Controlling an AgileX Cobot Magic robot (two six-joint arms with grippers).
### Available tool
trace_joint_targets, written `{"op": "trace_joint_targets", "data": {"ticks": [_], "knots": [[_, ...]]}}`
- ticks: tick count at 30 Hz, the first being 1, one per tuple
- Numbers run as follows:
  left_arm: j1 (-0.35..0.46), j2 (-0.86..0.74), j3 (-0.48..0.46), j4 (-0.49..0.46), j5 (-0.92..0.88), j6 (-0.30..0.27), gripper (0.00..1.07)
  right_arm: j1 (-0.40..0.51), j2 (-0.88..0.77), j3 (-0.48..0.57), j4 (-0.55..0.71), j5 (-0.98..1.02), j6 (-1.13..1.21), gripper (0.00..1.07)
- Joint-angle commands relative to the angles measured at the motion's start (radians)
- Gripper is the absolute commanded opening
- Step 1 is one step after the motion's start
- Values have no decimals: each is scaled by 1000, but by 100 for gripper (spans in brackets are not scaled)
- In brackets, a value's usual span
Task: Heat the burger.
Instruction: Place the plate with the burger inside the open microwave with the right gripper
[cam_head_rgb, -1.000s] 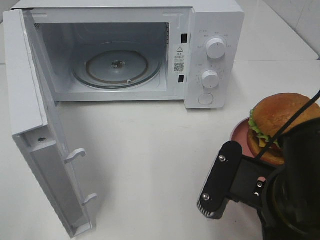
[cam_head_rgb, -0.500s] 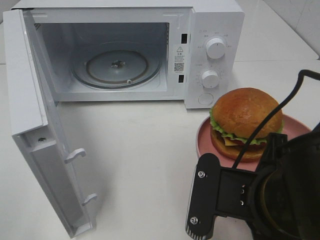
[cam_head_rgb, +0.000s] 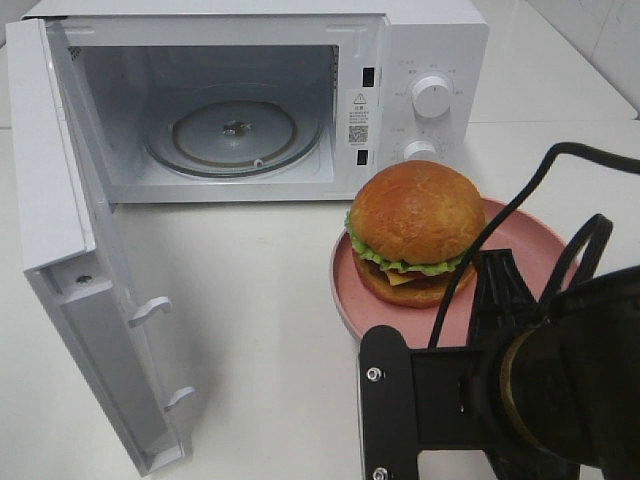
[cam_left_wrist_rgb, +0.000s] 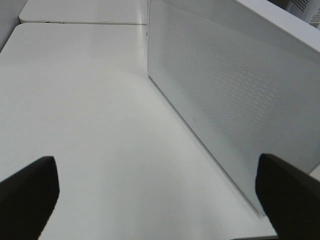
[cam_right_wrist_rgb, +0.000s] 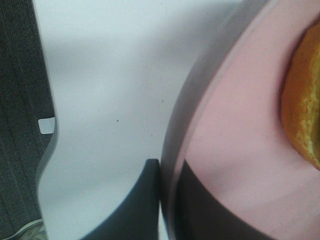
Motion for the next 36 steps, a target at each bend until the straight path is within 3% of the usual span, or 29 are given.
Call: {"op": "trace_joint_targets", "data": {"ticks": [1, 11, 25, 30, 32, 36], "knots": [[3, -14, -1, -3, -9, -1, 100, 1, -11, -2, -71, -47, -17, 0], [3, -14, -1, -3, -9, -1, 100, -3, -11, -2, -135, -131, -68, 0], [3, -14, -1, -3, -9, -1, 100, -191, -10, -2, -139, -320, -354, 0], [3, -14, -1, -3, -9, -1, 100, -237, -10, -5, -84, -353, -453, 0], [3, -14, -1, -3, -9, -1, 100, -286, -10, -30, 25, -361, -598, 0], [3, -14, -1, -3, -9, -1, 100, -328, -10, -47, 90, -378, -704, 0]]}}
